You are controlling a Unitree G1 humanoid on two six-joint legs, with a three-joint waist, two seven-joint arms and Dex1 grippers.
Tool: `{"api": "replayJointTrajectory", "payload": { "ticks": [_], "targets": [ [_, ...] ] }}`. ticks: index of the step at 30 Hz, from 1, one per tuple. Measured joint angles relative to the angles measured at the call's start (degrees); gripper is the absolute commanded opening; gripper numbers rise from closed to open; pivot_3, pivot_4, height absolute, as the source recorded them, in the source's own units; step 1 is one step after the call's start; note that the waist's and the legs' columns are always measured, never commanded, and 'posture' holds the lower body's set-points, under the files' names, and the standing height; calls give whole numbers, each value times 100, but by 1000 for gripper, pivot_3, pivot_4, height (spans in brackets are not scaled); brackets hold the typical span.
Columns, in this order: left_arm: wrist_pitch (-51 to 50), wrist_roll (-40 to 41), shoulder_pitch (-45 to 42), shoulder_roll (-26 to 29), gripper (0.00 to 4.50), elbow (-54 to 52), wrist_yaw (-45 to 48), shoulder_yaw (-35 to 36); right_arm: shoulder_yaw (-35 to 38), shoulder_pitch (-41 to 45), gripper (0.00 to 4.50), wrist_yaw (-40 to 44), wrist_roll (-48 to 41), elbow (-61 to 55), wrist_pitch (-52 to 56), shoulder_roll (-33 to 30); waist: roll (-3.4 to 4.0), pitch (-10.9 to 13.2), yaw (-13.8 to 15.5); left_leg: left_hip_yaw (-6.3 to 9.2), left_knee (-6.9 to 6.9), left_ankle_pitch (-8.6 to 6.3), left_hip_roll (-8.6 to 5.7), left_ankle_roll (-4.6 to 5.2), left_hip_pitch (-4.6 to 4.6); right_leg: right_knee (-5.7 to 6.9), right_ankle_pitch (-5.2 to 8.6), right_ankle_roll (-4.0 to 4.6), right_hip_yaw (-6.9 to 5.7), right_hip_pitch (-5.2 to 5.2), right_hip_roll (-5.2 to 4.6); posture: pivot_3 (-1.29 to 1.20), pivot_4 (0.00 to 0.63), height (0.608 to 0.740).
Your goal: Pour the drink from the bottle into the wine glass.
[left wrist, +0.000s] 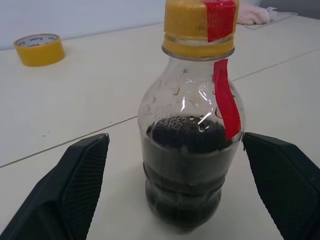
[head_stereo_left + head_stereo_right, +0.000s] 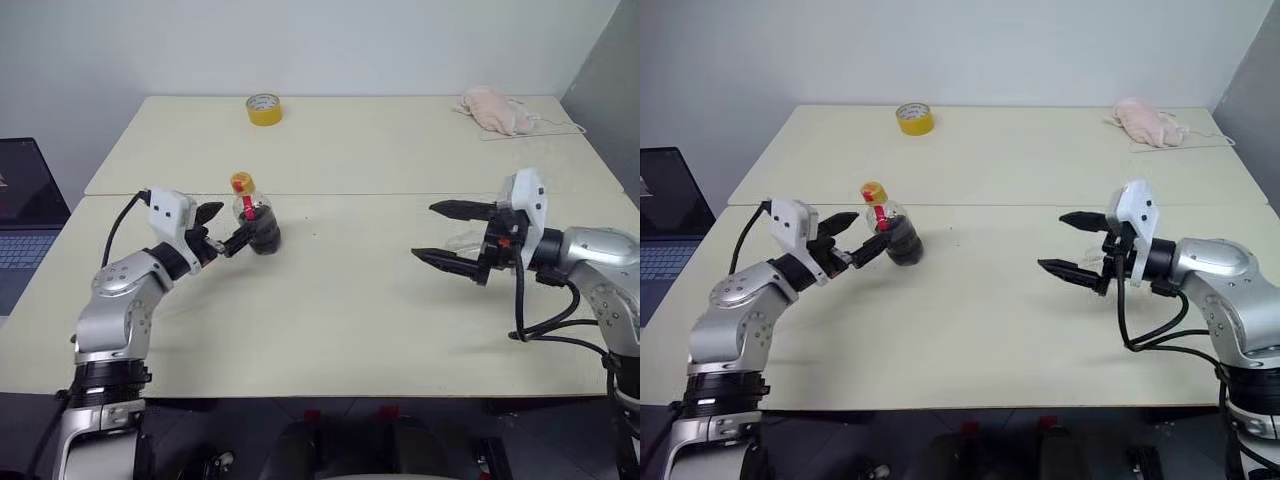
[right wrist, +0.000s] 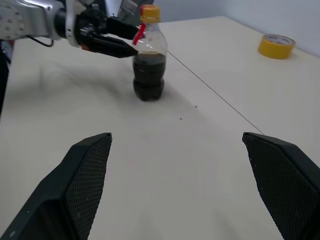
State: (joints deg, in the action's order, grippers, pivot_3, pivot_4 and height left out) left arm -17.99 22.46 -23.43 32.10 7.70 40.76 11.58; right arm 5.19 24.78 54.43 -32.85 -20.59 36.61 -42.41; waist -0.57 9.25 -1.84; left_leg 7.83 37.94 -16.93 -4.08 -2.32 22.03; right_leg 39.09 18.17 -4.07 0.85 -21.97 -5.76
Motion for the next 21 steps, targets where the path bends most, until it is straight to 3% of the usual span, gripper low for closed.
{"api": "replayJointTrajectory", "payload": {
  "ticks": [17, 21],
  "targets": [
    [850, -403, -723, -670, 4500, 1336, 108, -382, -154, 87, 4476, -157, -47, -148, 154, 17, -12, -6, -2, 8, 3, 0, -13, 0, 1, 0, -1, -2, -3, 1, -7, 0, 150, 740],
    [930, -402, -699, -715, 3317, 1318, 118, -382, -154, 86, 4500, -182, -46, -148, 154, 2, -13, -6, -2, 8, 3, 0, -12, 0, 1, 1, -1, -2, -3, 1, -7, 0, 150, 740]
  ]
}}
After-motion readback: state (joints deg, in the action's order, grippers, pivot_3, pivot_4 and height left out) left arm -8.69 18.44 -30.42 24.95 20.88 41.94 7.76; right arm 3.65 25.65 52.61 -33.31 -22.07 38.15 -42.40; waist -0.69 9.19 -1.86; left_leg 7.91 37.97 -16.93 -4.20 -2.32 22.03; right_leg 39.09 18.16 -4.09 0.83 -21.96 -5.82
